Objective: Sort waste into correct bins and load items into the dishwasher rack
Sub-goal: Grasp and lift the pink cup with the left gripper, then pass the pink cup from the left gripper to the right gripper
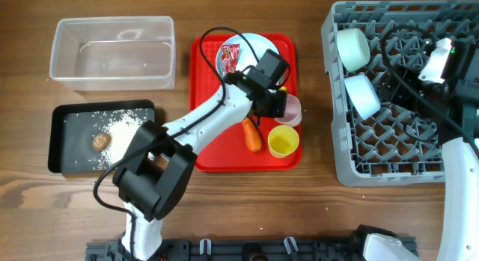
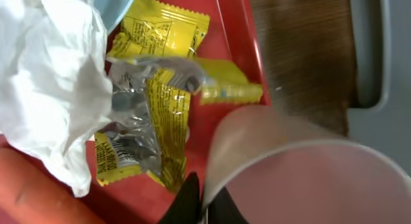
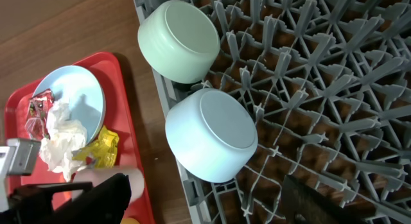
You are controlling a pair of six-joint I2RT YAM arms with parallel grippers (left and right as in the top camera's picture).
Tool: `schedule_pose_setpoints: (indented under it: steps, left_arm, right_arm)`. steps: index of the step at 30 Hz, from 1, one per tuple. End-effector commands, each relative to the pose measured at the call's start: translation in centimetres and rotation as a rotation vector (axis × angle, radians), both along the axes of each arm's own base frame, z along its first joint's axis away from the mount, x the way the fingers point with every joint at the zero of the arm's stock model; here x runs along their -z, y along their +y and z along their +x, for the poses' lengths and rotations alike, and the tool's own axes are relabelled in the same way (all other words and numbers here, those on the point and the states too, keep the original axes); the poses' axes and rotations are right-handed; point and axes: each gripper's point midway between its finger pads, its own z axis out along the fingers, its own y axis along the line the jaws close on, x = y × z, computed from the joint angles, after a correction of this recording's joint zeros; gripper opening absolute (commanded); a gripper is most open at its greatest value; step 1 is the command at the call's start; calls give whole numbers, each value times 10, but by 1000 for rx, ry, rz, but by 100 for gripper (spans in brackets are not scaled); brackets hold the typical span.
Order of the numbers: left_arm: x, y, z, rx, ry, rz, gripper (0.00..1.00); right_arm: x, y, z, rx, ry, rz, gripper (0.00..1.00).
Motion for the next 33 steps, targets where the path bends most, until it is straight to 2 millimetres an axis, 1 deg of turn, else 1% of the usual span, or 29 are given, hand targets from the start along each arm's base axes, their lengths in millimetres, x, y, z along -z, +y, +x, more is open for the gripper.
schedule_pose_setpoints:
  steps: [1,2,4,5,7,8,10,11,13,15,17,19,21,23,25,28,33]
  left_arm:
    - [-9,5,9,-17,-31,-3,4]
    - [-20,9,13,-29,-46,-17,4]
    - [-48,21,22,-64,-85,-52,4]
    - [-63,27,26,-79,-106,-75,4]
    - [-100,37,32,-94,-134,-171,4]
    - [-124,42,35,-87,-140,-259,4]
    - [-165,56,39,-66,-146,-422,4]
    - [-180,63,40,-50,-143,-492,4]
    - [-208,75,38,15,-114,-659,4]
    - [-224,83,33,79,-76,-779,4]
    - [-231,91,30,121,-38,-859,4]
    - [-234,96,28,149,-14,-904,4]
    - [-233,96,25,182,-1,-931,4]
    - [-232,91,21,217,22,-957,4]
    - [-228,85,18,243,42,-968,4]
    - [-224,76,15,261,56,-967,4]
    - [-218,62,10,285,68,-954,4]
  right_arm:
    - [-2,1,2,-18,-3,-6,78]
    - [-1,2,2,-21,-1,-2,78]
    - [0,6,2,-39,0,19,78]
    - [0,10,3,-52,1,35,78]
    - [1,20,5,-91,-2,85,78]
    - [2,33,7,-160,-8,134,78]
    - [1,57,11,-316,-37,206,79]
    - [-1,74,13,-424,-64,261,81]
    - [-8,99,14,-596,-125,362,83]
    - [-17,121,13,-754,-205,484,84]
    - [-27,134,15,-854,-277,597,84]
    - [-36,142,16,-935,-353,694,84]
    - [-49,150,16,-1035,-462,813,86]
    - [-56,156,16,-1109,-536,895,90]
    - [-49,167,19,-1142,-526,914,95]
    - [-42,189,18,-1209,-508,930,99]
    - [-47,221,13,-1320,-492,938,100]
